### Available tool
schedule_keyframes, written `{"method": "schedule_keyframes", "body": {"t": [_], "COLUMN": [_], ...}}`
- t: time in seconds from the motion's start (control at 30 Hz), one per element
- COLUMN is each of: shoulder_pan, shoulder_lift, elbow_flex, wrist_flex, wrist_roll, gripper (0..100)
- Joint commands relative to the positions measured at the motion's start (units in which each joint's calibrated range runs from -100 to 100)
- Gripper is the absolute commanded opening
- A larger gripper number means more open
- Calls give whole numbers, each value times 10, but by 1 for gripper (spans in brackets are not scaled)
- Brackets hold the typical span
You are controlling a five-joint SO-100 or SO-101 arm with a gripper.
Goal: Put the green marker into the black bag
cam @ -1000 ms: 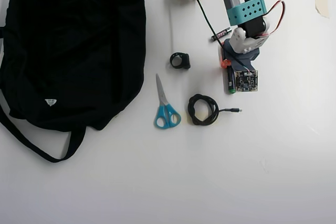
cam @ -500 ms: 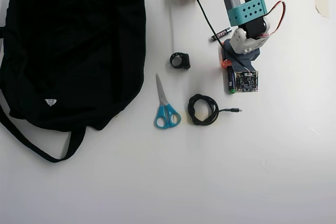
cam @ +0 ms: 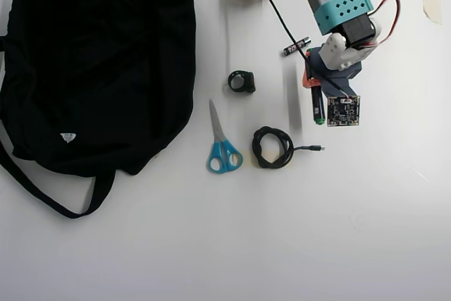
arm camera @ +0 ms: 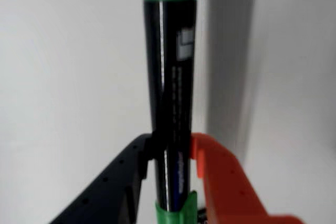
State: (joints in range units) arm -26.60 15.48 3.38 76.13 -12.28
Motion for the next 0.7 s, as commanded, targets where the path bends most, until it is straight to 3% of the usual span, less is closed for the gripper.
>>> {"method": "schedule_keyframes", "body": {"t": [0.0,0.33,0.67], "shoulder_pan": [-4,-3,39], "shoulder_lift": [-12,-14,-99], "elbow_flex": [-70,-157,-143], "wrist_flex": [35,142,174], "wrist_roll": [0,1,12], "gripper": [2,2,2]}}
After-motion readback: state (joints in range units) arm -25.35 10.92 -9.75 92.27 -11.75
